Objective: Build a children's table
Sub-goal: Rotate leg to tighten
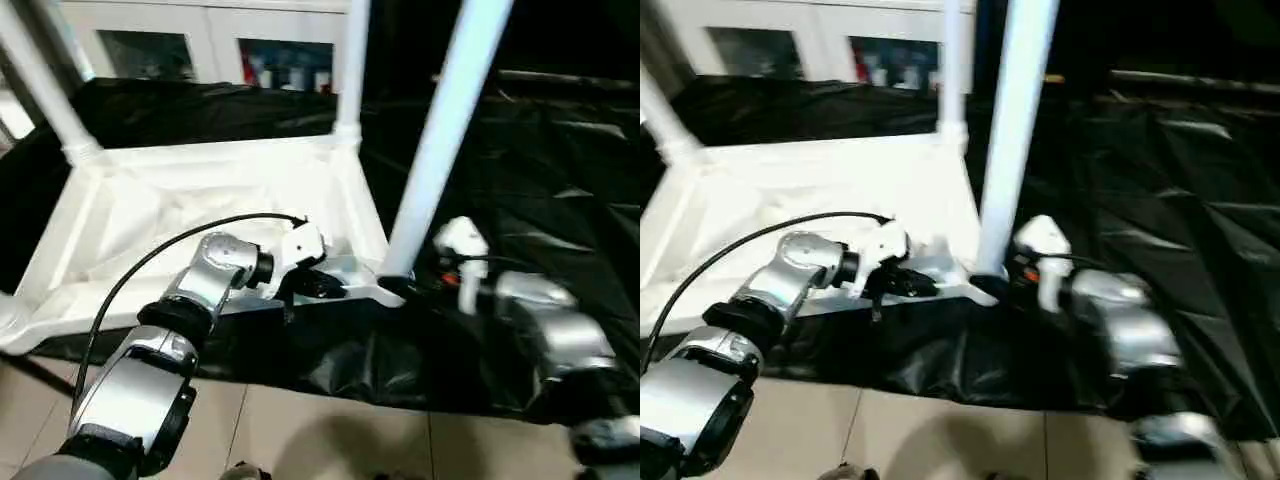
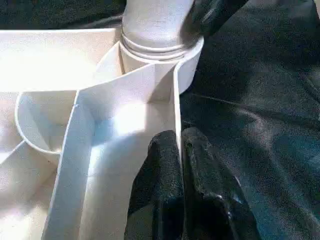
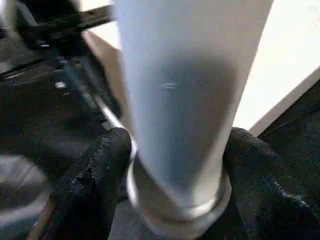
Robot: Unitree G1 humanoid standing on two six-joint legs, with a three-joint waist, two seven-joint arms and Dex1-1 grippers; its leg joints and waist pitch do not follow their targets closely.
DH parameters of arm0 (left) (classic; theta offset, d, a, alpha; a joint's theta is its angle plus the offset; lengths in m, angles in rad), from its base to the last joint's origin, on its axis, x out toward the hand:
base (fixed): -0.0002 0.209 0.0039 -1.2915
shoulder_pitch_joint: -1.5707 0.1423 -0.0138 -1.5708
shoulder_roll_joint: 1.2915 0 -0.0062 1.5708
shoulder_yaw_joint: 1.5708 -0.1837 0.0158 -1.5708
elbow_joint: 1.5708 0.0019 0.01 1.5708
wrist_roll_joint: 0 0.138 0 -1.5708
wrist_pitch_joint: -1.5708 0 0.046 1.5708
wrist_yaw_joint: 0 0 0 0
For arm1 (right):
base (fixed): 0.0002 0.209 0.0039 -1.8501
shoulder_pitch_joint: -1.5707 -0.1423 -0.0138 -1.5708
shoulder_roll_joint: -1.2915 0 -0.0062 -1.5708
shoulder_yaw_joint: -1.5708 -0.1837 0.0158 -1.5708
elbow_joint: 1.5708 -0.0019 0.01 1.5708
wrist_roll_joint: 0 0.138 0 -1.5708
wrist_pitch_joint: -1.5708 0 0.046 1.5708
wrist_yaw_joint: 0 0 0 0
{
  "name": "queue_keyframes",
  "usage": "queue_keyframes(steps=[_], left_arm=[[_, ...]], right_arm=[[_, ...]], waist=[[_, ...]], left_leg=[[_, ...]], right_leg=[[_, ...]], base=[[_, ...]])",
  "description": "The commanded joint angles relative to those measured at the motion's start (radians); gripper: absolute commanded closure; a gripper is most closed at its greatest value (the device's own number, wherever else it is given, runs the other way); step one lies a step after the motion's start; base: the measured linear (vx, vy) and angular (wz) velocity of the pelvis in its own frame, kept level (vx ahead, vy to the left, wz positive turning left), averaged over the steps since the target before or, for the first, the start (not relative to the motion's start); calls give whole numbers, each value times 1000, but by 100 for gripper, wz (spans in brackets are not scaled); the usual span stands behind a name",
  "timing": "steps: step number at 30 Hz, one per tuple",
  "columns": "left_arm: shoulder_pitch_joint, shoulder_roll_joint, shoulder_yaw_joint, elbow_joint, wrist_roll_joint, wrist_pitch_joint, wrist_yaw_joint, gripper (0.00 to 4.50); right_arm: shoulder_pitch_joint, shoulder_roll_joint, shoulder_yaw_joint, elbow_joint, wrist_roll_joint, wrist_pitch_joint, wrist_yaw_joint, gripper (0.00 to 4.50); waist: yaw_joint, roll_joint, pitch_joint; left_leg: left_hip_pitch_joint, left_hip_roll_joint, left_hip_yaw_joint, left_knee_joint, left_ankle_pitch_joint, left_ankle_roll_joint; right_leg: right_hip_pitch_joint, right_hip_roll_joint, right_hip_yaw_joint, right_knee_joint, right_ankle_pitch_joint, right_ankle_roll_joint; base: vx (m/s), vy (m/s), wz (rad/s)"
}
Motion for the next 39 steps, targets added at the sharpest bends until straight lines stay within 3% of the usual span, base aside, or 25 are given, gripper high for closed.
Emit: queue_keyframes(steps=[1, 2, 5, 7, 11, 13, 15, 20, 22, 26, 27, 32, 33, 37, 39], left_arm=[[-8, 14, -3, 30, 16, -23, 24, 450], [-14, 15, -4, 39, 20, -32, 30, 450], [-30, 9, -2, 56, 28, -49, 56, 450], [-38, 4, -1, 61, 22, -49, 57, 450], [-50, -7, 10, 70, 12, -69, 84, 450], [-53, -25, 42, 66, -21, -77, 108, 450], [-53, -25, 42, 66, -21, -77, 108, 450], [-53, -25, 42, 66, -21, -77, 108, 450], [-53, -31, 53, 63, -33, -80, 111, 394], [1, -16, 68, -70, -64, 7, 120, 383], [4, -16, 67, -74, -66, 10, 115, 358], [9, -23, 51, -54, -53, 7, 99, 341], [-1, -27, 49, -37, -47, 3, 108, 326], [-20, -44, 49, -34, -52, 38, 111, 305], [-26, -49, 35, -31, -45, 42, 111, 272]], right_arm=[[60, -65, 5, -60, 19, 18, 85, 140], [89, -100, -1, -84, 24, 21, 111, 140], [148, -160, -32, -136, 38, 30, 145, 140], [163, -177, -56, -158, 55, 48, 144, 140], [172, -189, -88, -193, 104, 86, 146, 140], [181, -166, -90, -247, 141, 120, 122, 140], [181, -166, -90, -247, 141, 120, 122, 140], [181, -166, -90, -247, 141, 120, 122, 140], [182, -157, -89, -261, 149, 129, 114, 130], [194, -60, -18, -303, 132, 139, 65, 130], [194, -58, -18, -303, 132, 139, 62, 130], [205, -57, -28, -320, 141, 147, 29, 130], [214, -63, -30, -328, 144, 150, 26, 130], [245, -83, -52, -356, 146, 163, 19, 130], [251, -96, -67, -358, 144, 160, 3, 130]], waist=[[12, -23, -60], [12, -20, -57], [18, -25, -57], [13, -29, -55], [14, -30, -55], [19, -21, -56], [17, -25, -58], [17, -24, -61], [17, -25, -61], [16, -18, -60], [16, -19, -59], [16, -14, -59], [16, -6, -60], [17, -11, -61], [14, -10, -61]], left_leg=[[16, 30, -4, -51, -151, 115], [14, 29, -4, -54, -164, 108], [14, 30, -6, -55, -190, 89], [7, 26, -10, -56, -192, 81], [13, 27, -8, -53, -195, 84], [13, 27, -8, -52, -179, 84], [11, 27, -8, -52, -172, 86], [10, 26, -9, -48, -152, 91], [10, 25, -8, -48, -154, 93], [10, 29, -11, -51, -163, 82], [11, 30, -11, -52, -168, 77], [15, 27, -11, -53, -175, 58], [16, 26, -10, -52, -174, 57], [12, 25, -11, -51, -172, 59], [11, 24, -12, -50, -173, 61]], right_leg=[[57, -51, 37, -56, -84, -257], [56, -51, 37, -59, -103, -254], [58, -52, 38, -64, -141, -230], [60, -50, 34, -64, -160, -222], [53, -51, 36, -68, -187, -223], [54, -50, 37, -64, -150, -235], [55, -48, 36, -61, -129, -238], [56, -49, 35, -54, -75, -256], [58, -49, 35, -55, -76, -258], [53, -50, 33, -52, -78, -270], [53, -50, 34, -53, -84, -269], [54, -48, 37, -54, -90, -250], [53, -47, 38, -54, -75, -252], [59, -49, 38, -52, -38, -258], [60, -49, 37, -54, -48, -257]], base=[[0, 0, 0], [0, 0, 0], [0, 0, 0], [0, 0, 0], [0, 0, 0], [0, 0, 0], [0, 0, 0], [0, 0, 0], [0, 0, 0], [0, 0, 0], [0, 0, 0], [0, 0, 0], [0, 0, 0], [0, 0, 0], [0, 0, 0]])
